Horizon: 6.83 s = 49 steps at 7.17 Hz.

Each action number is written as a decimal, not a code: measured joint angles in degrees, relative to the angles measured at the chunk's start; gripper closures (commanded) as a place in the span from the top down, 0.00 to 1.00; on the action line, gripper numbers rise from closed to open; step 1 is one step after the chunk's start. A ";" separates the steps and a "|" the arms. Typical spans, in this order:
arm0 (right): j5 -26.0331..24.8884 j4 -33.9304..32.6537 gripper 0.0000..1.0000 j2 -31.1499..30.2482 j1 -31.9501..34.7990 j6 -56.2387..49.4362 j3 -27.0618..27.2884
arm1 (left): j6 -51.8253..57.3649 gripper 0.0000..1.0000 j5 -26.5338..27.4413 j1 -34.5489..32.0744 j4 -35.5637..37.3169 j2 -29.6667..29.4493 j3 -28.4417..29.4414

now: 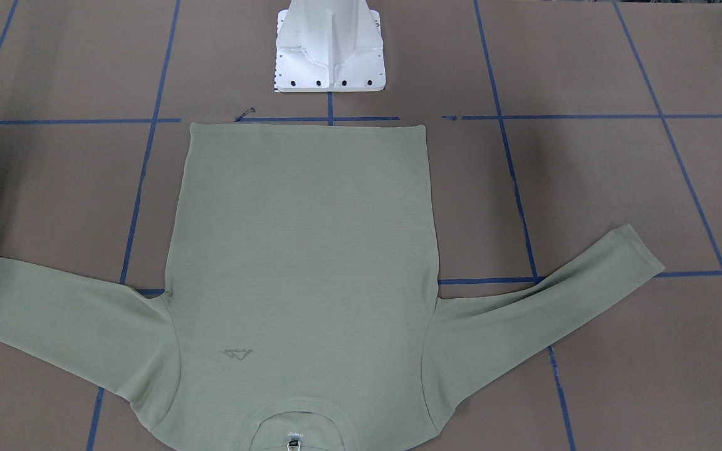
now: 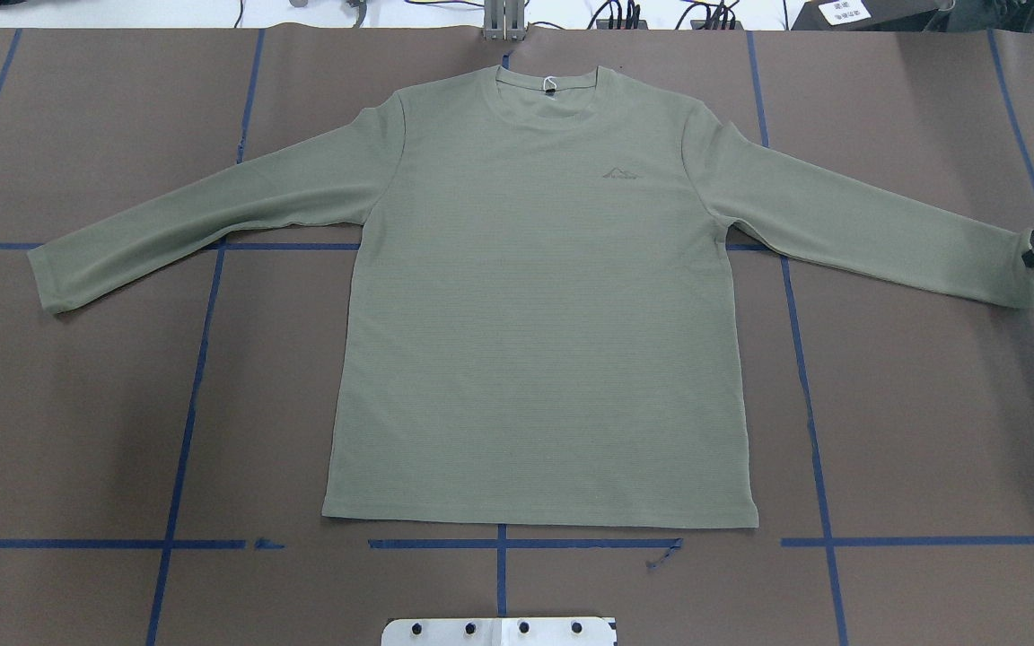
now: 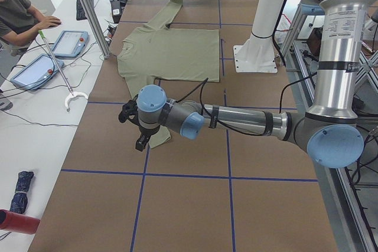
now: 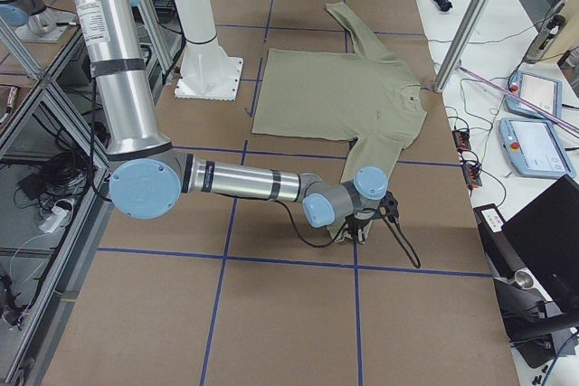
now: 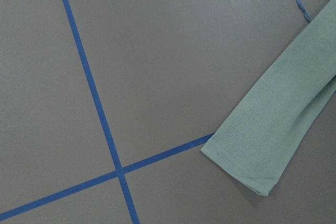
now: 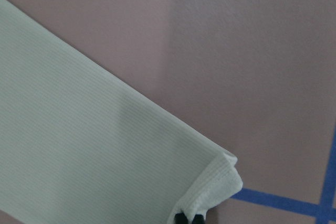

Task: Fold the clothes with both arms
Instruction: 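Close the right gripper on the olive shirt's sleeve cuff, then carry the held sleeve across the shirt body toward the opposite shoulder, release, then withdraw the right gripper while the left gripper grasps the other sleeve cuff, then carry the held sleeve across the shirt body with the left gripper, release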

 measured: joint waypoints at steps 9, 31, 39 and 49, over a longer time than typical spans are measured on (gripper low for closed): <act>-21.43 -3.27 0.00 39.68 -28.90 46.81 2.84 | 0.02 1.00 0.31 0.00 0.19 -1.00 1.04; -8.26 -28.38 1.00 12.28 -12.23 16.09 20.94 | -68.10 1.00 31.97 32.90 -34.52 2.26 10.12; -7.93 -28.32 1.00 10.70 -11.06 13.75 21.07 | -64.69 0.91 34.21 33.54 -36.22 1.03 13.13; -7.93 -28.17 1.00 10.19 -11.14 13.75 21.33 | -64.97 0.00 34.16 34.75 -35.89 1.02 11.66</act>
